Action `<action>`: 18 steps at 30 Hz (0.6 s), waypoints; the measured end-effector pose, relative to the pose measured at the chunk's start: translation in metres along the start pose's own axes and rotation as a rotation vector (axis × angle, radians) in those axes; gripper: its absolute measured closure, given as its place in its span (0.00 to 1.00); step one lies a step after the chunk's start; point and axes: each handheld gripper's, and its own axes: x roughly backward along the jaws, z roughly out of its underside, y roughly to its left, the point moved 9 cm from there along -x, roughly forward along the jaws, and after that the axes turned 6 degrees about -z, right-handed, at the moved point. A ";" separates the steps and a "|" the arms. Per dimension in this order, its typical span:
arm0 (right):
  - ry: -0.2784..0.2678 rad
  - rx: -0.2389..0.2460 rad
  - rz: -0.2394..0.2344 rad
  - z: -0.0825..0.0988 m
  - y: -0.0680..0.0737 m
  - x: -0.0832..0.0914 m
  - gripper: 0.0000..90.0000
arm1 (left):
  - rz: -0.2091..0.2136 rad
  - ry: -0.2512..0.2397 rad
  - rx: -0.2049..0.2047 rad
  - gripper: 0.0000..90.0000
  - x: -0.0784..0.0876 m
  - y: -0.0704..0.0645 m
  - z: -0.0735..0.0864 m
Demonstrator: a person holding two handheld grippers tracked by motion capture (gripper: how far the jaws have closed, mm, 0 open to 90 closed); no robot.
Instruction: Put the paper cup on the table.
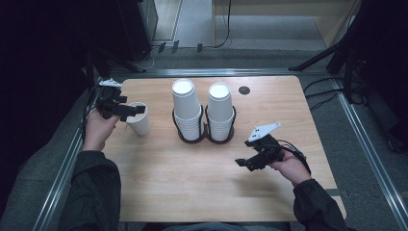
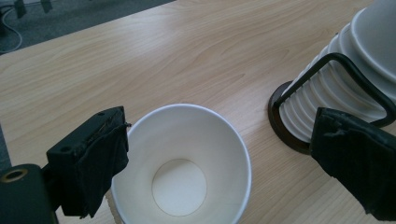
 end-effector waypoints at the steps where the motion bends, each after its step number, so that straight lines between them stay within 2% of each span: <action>1: 0.000 -0.005 -0.001 0.000 0.000 0.001 0.22 | 0.000 0.002 -0.004 0.05 0.001 -0.002 0.000; 7: -0.010 0.003 0.006 -0.003 -0.002 0.003 0.22 | 0.006 -0.014 -0.030 0.08 0.010 -0.018 -0.003; 8: -0.009 0.003 0.006 -0.003 -0.002 0.003 0.22 | 0.013 -0.009 -0.033 0.08 0.011 -0.021 -0.003; 12: -0.006 0.001 0.013 -0.004 -0.003 0.004 0.22 | -0.014 0.020 -0.035 0.08 0.012 -0.027 0.002; 18: -0.017 0.014 0.010 -0.009 -0.006 0.003 0.22 | 0.018 0.021 -0.047 0.08 0.012 -0.043 0.009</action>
